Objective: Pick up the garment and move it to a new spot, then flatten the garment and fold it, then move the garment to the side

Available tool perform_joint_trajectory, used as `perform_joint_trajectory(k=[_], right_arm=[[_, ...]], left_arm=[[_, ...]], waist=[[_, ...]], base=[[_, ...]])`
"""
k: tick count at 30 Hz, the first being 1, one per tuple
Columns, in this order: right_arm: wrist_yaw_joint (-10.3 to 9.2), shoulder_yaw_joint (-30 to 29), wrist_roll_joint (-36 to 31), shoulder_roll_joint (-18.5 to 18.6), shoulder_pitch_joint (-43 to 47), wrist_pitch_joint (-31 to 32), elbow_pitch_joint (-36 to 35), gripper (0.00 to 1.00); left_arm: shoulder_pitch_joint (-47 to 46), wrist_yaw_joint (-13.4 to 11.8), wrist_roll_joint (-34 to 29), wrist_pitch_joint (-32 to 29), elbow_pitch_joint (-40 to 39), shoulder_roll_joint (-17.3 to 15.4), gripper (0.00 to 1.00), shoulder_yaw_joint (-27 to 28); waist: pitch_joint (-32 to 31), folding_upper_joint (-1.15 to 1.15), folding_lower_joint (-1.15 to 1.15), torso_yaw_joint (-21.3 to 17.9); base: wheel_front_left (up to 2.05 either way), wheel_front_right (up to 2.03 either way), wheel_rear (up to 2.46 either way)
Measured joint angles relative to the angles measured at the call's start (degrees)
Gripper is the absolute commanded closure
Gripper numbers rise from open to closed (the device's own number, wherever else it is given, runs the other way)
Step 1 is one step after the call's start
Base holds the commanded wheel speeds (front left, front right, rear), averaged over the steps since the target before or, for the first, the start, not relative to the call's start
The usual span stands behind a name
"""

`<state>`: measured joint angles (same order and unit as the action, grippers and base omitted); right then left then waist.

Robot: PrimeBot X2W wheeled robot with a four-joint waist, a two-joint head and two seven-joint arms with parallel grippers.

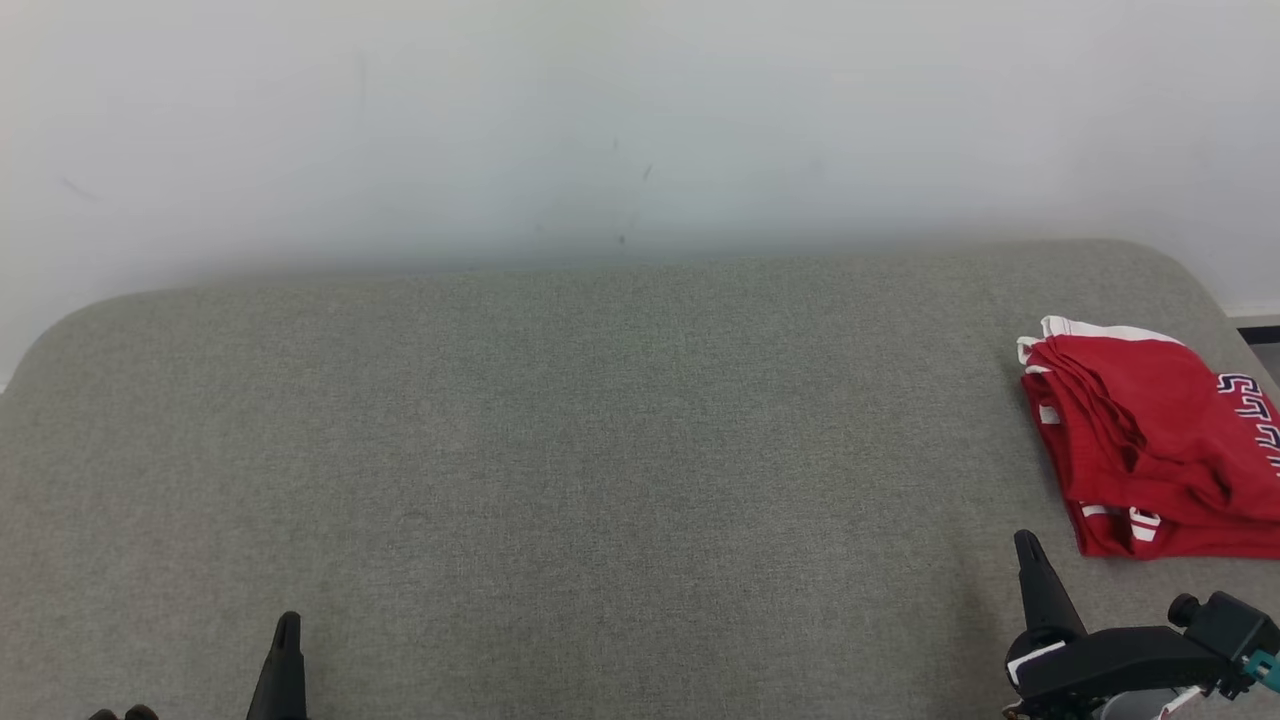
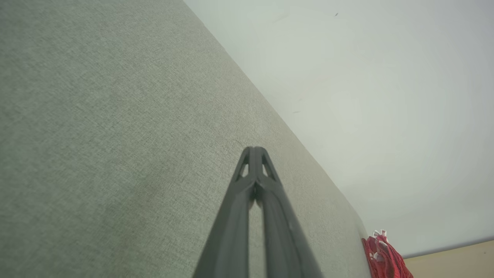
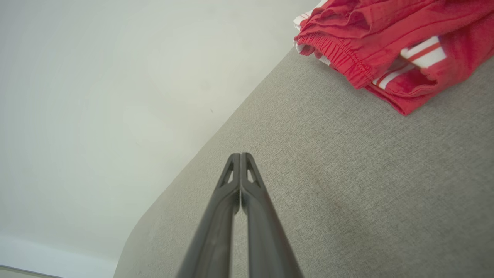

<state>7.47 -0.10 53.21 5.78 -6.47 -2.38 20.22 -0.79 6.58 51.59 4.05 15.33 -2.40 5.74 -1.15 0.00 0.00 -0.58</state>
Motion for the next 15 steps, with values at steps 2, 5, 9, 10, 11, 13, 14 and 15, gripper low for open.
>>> perform_joint_trajectory(k=[2,5,9,10,11,13,14,15], right_arm=[[0.0,-0.2,1.3,-0.1,0.0,0.4,-0.2,1.0],[0.0,-0.6,3.3,-0.2,0.0,0.9,-0.5,1.0],[0.0,-1.0,5.7,-0.4,0.0,1.4,-0.9,1.0],[0.0,-1.1,6.3,-0.5,0.0,1.4,-1.0,1.0],[0.0,-1.2,7.1,-0.5,0.0,1.6,-1.1,1.0],[0.0,-1.4,8.3,-0.6,0.0,1.9,-1.3,1.0],[0.0,-1.5,8.8,-0.6,0.0,2.0,-1.4,1.0],[0.0,-1.5,8.8,-0.6,0.0,2.0,-1.4,1.0]], left_arm=[[-0.1,0.0,1.6,-0.3,0.0,0.0,1.0,0.0],[-0.3,0.0,3.4,-0.9,-0.1,0.0,1.0,0.1],[-0.7,0.0,6.1,-1.5,-0.2,0.0,1.0,0.1],[-0.9,0.1,6.6,-1.6,-0.2,0.0,1.0,0.1],[-1.0,0.1,7.5,-1.9,-0.2,0.0,1.0,0.1],[-1.1,0.1,8.7,-2.2,-0.2,-0.1,1.0,0.2],[-1.1,0.1,9.3,-2.4,-0.2,-0.1,1.0,0.2],[-1.1,0.1,9.3,-2.4,-0.2,-0.1,1.0,0.2]], waist=[[0.0,0.0,0.0,0.0],[0.1,0.0,0.0,0.0],[0.2,0.0,0.0,0.1],[0.2,0.0,0.0,0.1],[0.2,0.0,0.0,0.1],[0.2,0.0,0.0,0.1],[0.2,0.0,0.0,0.1],[0.2,0.0,0.0,0.1]], base=[[0.0,0.0,0.0],[0.0,0.0,0.0],[0.0,0.0,0.0],[0.0,0.0,0.0],[0.0,0.0,0.0],[0.0,0.0,0.0],[0.0,0.0,0.0],[0.0,0.0,0.0]])
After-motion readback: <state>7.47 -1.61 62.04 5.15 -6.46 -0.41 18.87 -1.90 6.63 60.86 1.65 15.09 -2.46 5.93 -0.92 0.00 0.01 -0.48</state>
